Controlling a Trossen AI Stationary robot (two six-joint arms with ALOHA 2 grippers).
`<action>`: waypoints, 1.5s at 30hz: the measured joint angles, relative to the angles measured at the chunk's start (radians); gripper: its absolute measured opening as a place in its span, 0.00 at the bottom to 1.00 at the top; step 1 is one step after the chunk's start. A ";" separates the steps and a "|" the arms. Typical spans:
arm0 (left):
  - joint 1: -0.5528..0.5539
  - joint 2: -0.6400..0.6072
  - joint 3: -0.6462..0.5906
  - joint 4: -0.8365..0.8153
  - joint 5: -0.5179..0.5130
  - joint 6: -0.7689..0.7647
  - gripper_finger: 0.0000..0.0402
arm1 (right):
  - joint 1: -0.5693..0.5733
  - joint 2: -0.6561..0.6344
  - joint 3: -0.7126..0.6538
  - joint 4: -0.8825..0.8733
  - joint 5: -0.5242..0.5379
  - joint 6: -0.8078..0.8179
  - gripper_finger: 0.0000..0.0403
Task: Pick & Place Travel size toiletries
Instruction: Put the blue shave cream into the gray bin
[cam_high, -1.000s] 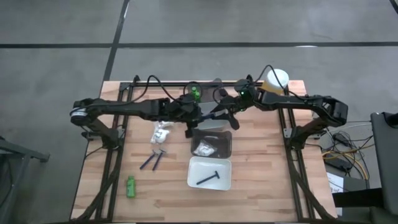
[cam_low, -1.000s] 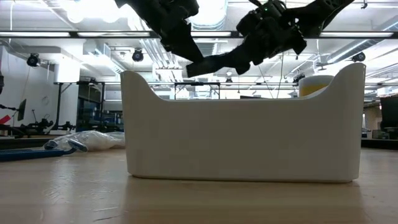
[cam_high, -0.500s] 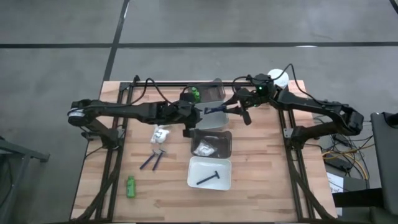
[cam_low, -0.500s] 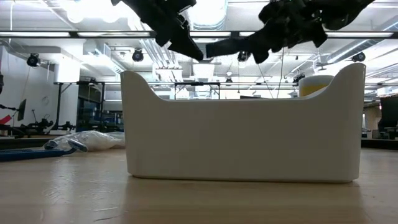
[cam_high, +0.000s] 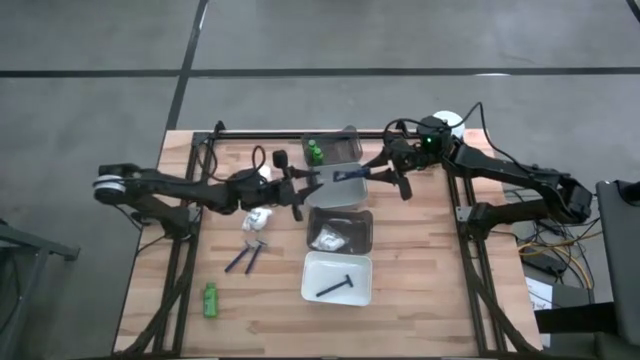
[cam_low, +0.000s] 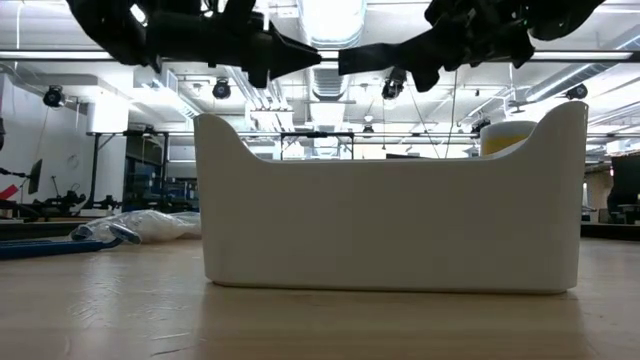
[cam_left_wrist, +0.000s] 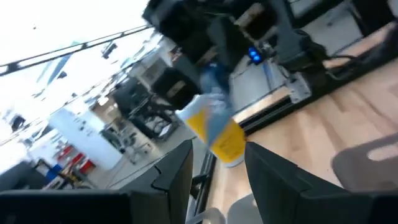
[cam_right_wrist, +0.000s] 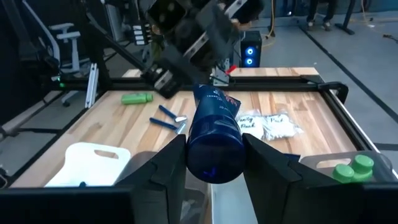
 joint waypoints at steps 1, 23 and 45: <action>0.000 0.006 0.000 0.001 0.013 0.007 0.38 | 0.001 0.005 0.000 0.013 0.000 0.007 0.32; 0.019 0.183 0.179 0.000 0.026 0.012 0.38 | 0.001 0.006 0.000 0.047 0.000 0.030 0.32; 0.019 0.194 0.202 -0.005 0.012 -0.075 0.02 | 0.001 0.006 0.000 0.052 0.008 0.064 0.40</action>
